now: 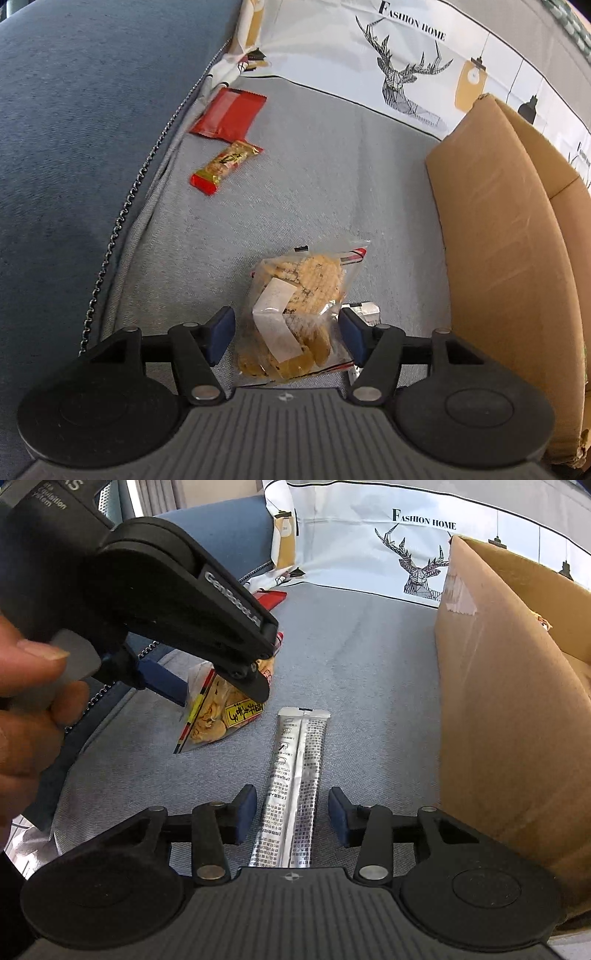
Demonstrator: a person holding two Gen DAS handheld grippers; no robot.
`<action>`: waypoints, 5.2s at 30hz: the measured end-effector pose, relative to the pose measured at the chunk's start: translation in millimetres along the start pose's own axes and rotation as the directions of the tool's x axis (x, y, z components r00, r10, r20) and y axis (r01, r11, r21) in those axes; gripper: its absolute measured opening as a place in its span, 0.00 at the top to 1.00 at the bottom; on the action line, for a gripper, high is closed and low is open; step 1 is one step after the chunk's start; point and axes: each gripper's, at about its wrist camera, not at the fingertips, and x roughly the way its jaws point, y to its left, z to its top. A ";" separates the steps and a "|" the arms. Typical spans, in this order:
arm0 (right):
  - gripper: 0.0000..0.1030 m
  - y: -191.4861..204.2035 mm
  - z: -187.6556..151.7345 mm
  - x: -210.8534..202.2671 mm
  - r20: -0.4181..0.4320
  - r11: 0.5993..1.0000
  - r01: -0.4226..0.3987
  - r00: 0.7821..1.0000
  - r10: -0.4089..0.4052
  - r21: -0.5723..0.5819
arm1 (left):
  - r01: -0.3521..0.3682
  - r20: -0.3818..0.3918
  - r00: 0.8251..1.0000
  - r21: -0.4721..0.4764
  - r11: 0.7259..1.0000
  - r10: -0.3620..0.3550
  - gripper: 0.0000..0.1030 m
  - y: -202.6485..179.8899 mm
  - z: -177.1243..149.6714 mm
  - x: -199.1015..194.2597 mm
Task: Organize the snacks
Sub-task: 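Close right gripper on the silver stick pack while left gripper grasps the cookie bag, then lift the cookie bag with left gripper while right gripper carries the silver pack over the box, then open both grippers to drop the cookie bag and silver pack into the box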
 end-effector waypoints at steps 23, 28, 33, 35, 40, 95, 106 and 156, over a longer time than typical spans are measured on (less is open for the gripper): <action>0.71 4.0 -2.2 -1.2 0.016 0.999 0.028 0.999 -0.028 -0.033 | -0.005 -0.008 1.000 0.007 1.000 0.005 0.35 -2.1 0.6 4.2; 0.73 4.3 -1.4 -1.8 0.020 0.999 0.031 0.999 -0.030 -0.027 | -0.005 -0.008 1.000 0.006 1.000 0.005 0.35 -2.3 0.9 4.5; 0.74 4.1 -1.0 -3.3 0.028 0.999 0.039 0.999 -0.038 -0.012 | -0.008 -0.010 1.000 0.012 1.000 0.008 0.35 -2.4 0.6 5.4; 0.74 4.5 -1.4 -4.6 0.033 0.999 0.039 0.999 -0.039 -0.007 | -0.010 -0.012 1.000 0.013 1.000 0.010 0.35 -2.7 -0.2 6.3; 0.75 6.8 -3.0 -8.2 0.048 0.999 0.043 0.998 -0.042 -0.007 | -0.012 -0.014 1.000 0.009 1.000 0.012 0.55 -3.3 0.1 7.4; 0.76 -182.5 -0.5 -204.9 0.498 0.826 0.448 0.659 -0.564 0.342 | 0.328 0.480 0.745 0.340 0.882 -0.462 0.57 -236.4 -24.7 -94.6; 0.76 -174.4 1.8 -200.9 0.503 0.837 0.445 0.669 -0.547 0.318 | 0.327 0.487 0.746 0.327 0.887 -0.455 0.57 -230.4 -24.2 -96.5; 0.76 -173.1 2.4 -199.7 0.516 0.849 0.443 0.675 -0.527 0.288 | 0.333 0.498 0.736 0.324 0.886 -0.458 0.57 -228.5 -24.5 -99.4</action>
